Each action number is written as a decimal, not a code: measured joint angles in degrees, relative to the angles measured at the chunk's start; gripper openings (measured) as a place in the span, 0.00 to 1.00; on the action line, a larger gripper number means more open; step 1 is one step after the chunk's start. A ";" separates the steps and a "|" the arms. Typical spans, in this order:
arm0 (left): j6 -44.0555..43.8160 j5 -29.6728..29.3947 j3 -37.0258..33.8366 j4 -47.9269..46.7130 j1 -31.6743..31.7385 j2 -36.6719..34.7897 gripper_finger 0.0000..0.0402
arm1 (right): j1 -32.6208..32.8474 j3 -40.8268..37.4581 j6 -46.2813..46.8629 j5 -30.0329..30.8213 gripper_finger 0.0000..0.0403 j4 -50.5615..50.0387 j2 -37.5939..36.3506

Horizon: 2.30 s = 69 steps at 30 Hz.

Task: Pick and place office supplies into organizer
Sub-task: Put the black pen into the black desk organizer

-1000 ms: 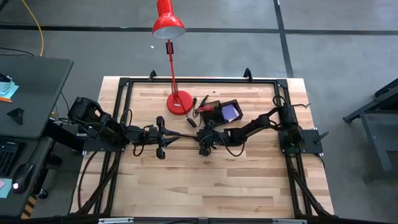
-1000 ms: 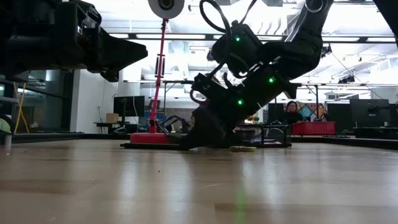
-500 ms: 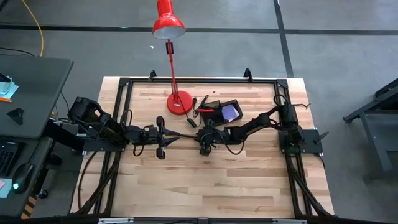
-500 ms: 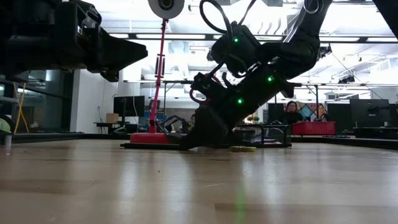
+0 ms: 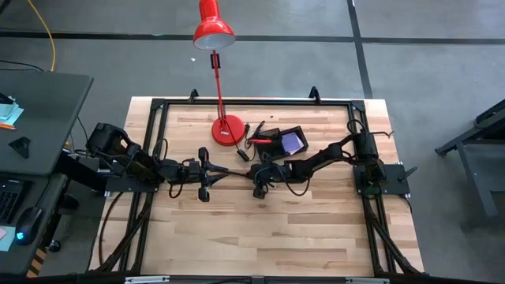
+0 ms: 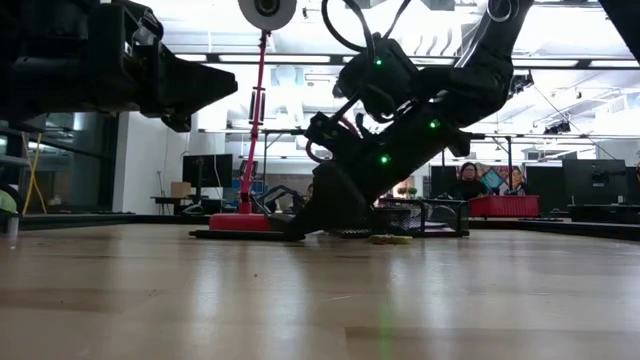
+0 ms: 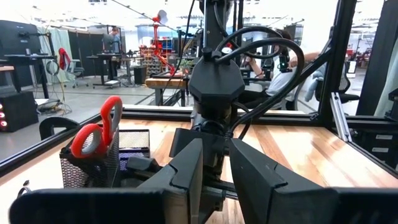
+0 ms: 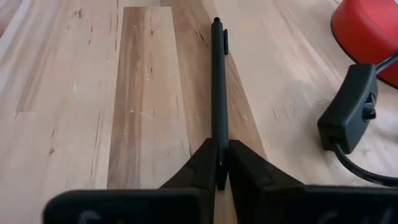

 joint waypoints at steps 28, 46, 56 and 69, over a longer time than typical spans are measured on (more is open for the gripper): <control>0.07 -0.04 0.00 -0.76 0.00 0.00 0.18 | 2.49 -0.17 -4.91 0.14 0.17 14.42 0.29; 0.11 -0.16 0.00 -0.54 0.01 0.00 0.18 | 0.24 0.01 -2.26 -5.39 0.41 13.98 2.01; 0.10 -0.17 0.00 -0.79 0.02 -0.02 0.18 | 0.06 0.00 -4.20 -7.99 0.35 27.40 7.62; -0.06 -0.17 0.00 -1.56 0.00 -0.02 0.18 | 0.48 -0.17 -4.96 -1.57 0.36 29.40 9.44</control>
